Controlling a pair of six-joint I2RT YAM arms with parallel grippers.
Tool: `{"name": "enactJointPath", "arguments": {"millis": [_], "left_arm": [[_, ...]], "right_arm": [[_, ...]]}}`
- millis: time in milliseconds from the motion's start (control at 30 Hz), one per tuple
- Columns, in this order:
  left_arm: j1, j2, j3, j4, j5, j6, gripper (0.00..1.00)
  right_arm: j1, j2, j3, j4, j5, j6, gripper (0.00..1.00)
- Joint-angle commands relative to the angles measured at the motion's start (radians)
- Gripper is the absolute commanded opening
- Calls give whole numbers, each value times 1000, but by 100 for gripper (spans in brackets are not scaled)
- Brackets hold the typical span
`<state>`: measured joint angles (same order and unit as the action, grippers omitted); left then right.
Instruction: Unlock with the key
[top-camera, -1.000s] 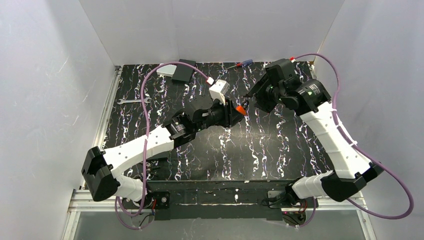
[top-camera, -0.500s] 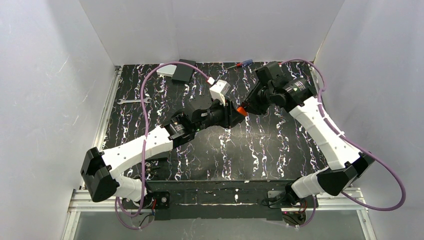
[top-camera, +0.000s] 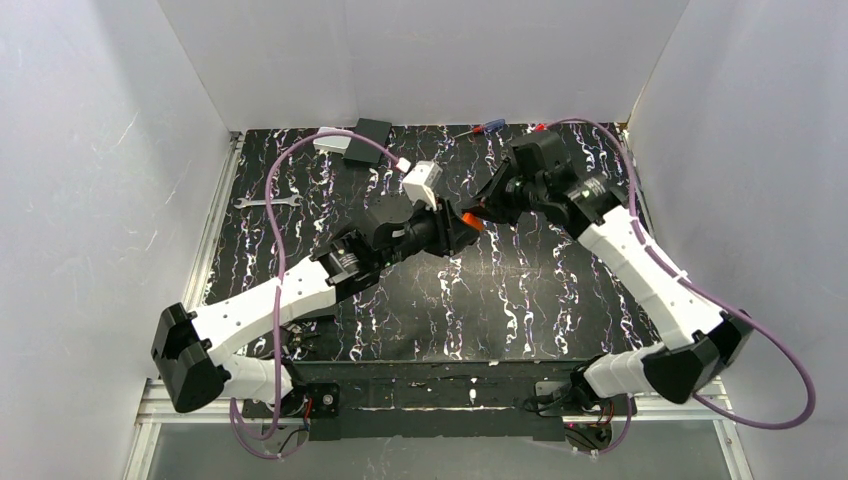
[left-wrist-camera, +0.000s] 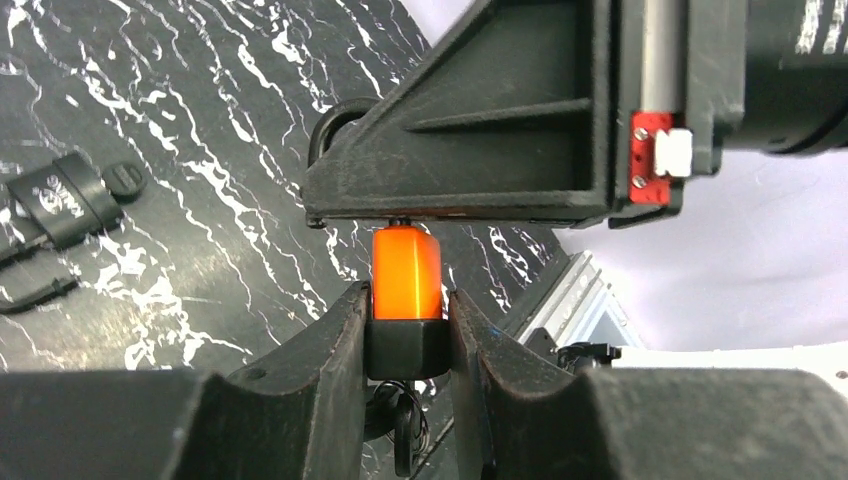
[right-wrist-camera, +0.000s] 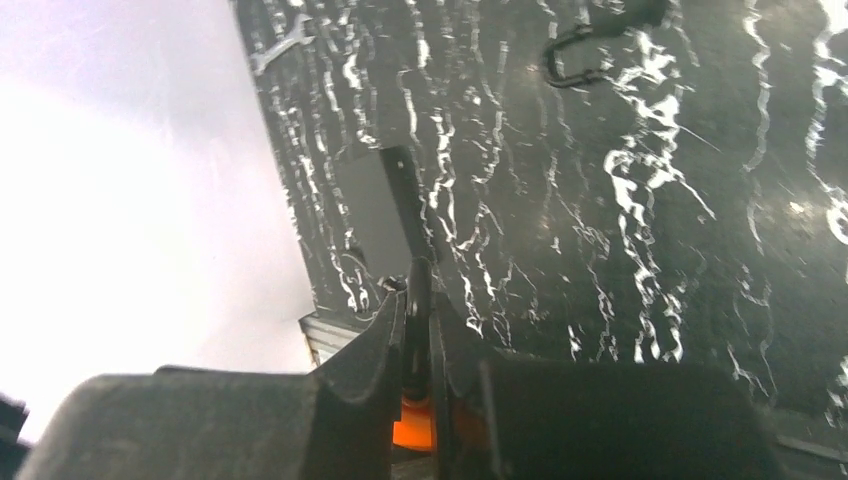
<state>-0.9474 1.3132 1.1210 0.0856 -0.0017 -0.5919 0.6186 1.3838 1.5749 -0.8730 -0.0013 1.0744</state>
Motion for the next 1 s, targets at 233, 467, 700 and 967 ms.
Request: {"name": "enactJointPath", "arguments": {"millis": [233, 467, 700, 967], "left_arm": [[7, -173, -105, 127, 48, -298, 0], [58, -190, -178, 235, 202, -427, 0], [131, -168, -241, 336, 365, -608, 0], [174, -171, -276, 342, 440, -668, 33]], "right_arm": [[-5, -371, -550, 936, -246, -218, 1], [-5, -459, -654, 1125, -356, -296, 1], [-5, -460, -665, 1174, -415, -280, 1], [-5, -466, -674, 1179, -415, -272, 1]]}}
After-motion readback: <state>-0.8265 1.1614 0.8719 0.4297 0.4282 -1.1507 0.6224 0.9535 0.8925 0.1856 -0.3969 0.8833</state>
